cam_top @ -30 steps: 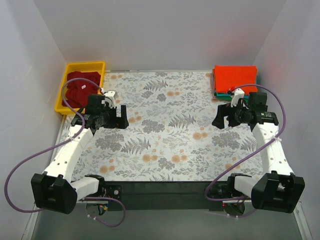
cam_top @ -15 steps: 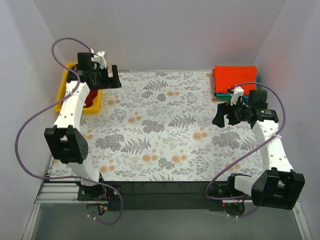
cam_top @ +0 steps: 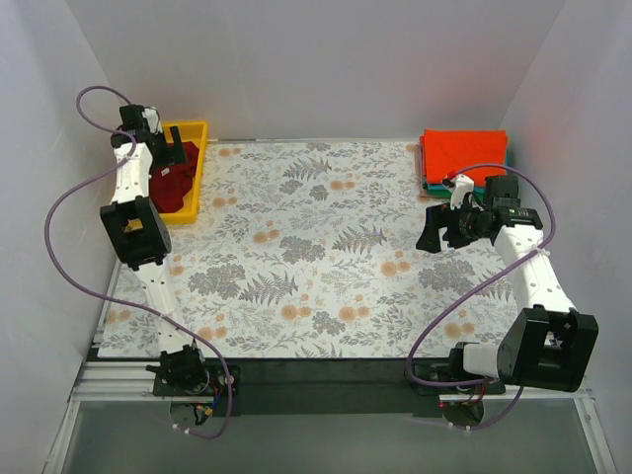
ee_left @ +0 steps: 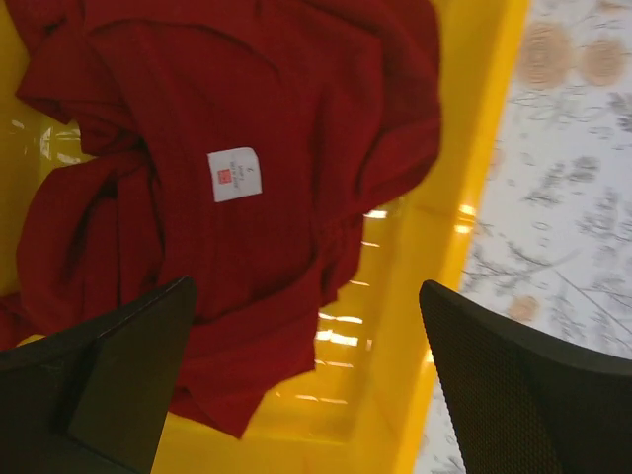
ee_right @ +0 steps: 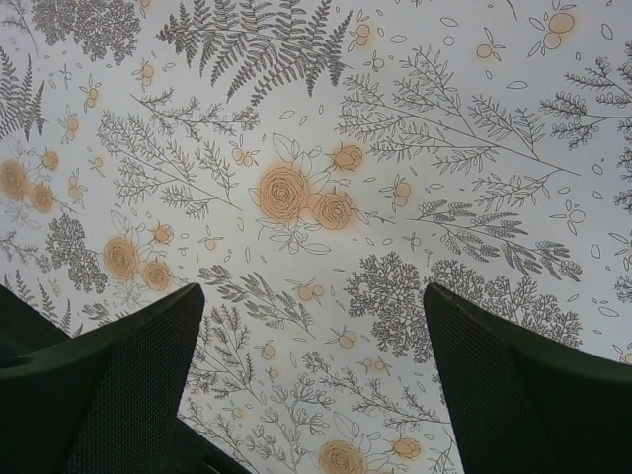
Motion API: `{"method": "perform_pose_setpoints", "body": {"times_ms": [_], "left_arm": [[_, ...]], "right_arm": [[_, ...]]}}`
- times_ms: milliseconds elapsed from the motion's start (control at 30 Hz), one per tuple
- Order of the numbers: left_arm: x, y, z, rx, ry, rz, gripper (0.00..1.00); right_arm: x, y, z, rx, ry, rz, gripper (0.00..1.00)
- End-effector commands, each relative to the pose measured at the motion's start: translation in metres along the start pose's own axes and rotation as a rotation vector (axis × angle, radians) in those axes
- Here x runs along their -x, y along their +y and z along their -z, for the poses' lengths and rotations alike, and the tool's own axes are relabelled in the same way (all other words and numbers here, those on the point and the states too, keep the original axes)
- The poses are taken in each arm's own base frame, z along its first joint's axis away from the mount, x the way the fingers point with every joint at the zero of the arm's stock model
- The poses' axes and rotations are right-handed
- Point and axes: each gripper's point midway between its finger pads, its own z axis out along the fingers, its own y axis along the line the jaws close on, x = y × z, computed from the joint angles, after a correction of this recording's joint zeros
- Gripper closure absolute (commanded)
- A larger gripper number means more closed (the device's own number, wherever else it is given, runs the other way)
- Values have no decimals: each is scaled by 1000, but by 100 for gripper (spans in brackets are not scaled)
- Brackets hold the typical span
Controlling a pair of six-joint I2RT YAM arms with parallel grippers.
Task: Fold and stack the t-shirts
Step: Grab the tshirt from the pile
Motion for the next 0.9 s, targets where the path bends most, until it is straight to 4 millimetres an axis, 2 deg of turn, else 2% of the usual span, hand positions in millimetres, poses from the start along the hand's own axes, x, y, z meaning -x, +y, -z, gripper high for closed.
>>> {"method": "perform_pose_setpoints", "body": {"times_ms": [0,67,167,233,333,367,400,467,500,533,567,600,633,733,767,833,867], "left_arm": [[11,14,-16,71,-56,-55,4],[-6,20,-39,80,-18,-59,4],[-17,24,-56,91,-5,-65,4],[-32,26,-70,88,24,-64,4],[-47,28,-85,91,57,-56,16],[-49,28,-87,90,62,-52,32],[-54,29,-89,93,78,-49,42],[-46,25,-82,73,65,-43,64],[-40,23,-76,63,52,-35,85],[-26,18,-62,43,19,-34,95],[-14,15,-52,36,-10,-35,100],[-3,13,-41,24,-34,-39,100],[21,4,-18,-5,-93,-50,100],[57,-13,26,-65,-179,-64,100],[79,-26,59,-120,-245,-77,100],[99,-44,98,-186,-316,-73,100],[111,-61,133,-248,-370,-91,100]], "right_arm": [[17,5,5,23,-29,31,2],[16,3,3,20,-21,27,2],[13,1,1,15,-6,20,2],[12,0,1,10,-2,20,2],[11,-1,1,5,2,18,2],[11,-1,1,5,3,17,2],[11,-2,1,2,4,19,2],[13,-2,2,-2,2,20,2],[13,-2,3,-1,-1,21,2],[13,0,3,5,-2,21,2],[13,0,3,8,-4,21,2],[13,1,3,11,-5,23,2],[14,1,3,15,-6,23,2],[16,4,5,26,-17,28,2],[17,6,6,28,-23,30,2],[18,7,7,29,-29,34,2],[19,8,9,27,-35,38,2]]}}
